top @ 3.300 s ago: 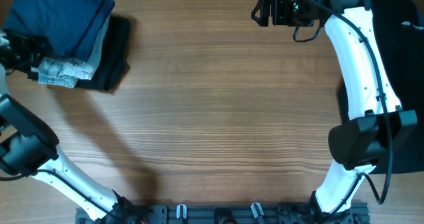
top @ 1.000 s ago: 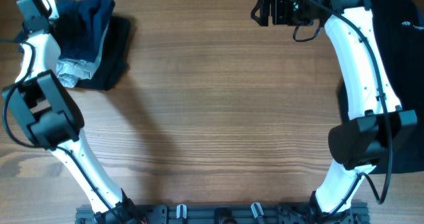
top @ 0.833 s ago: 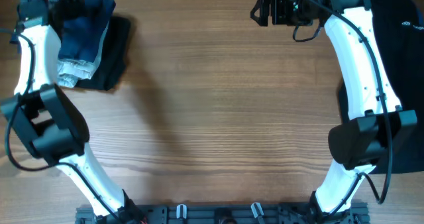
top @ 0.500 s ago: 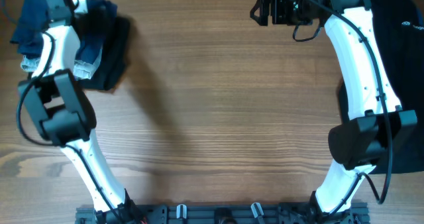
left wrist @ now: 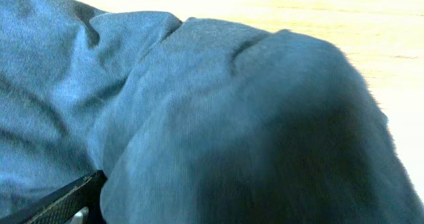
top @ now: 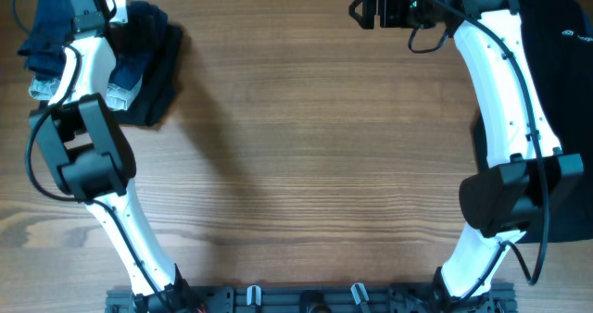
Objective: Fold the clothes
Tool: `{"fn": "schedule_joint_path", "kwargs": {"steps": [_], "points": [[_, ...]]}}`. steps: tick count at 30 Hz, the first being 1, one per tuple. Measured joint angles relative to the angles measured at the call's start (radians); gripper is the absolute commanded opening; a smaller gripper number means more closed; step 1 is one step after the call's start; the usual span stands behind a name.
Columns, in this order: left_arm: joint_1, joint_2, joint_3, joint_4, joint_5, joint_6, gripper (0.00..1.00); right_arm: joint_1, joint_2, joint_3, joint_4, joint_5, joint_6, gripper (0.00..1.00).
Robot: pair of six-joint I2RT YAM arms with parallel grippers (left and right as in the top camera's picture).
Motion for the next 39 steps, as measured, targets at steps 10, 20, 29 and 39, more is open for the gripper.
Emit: {"fn": "schedule_joint_path", "kwargs": {"steps": [10,20,29,39], "points": [[-0.017,-0.456,-0.013,-0.231,0.007,-0.001,1.0,0.0,-0.024,0.061,0.118,0.021,-0.106,1.0],[-0.023,-0.703,-0.012,-0.636,0.206,-0.063,1.0,0.0,-0.489,0.09,0.006,0.224,-0.176,1.0],[-0.024,-0.724,-0.013,-0.833,0.266,-0.068,1.0,0.0,-0.73,0.113,-0.213,0.245,-0.183,1.0],[-0.081,-0.842,-0.013,-0.84,0.483,0.046,1.0,0.0,-0.699,0.111,-0.344,0.248,-0.183,1.0]]}}
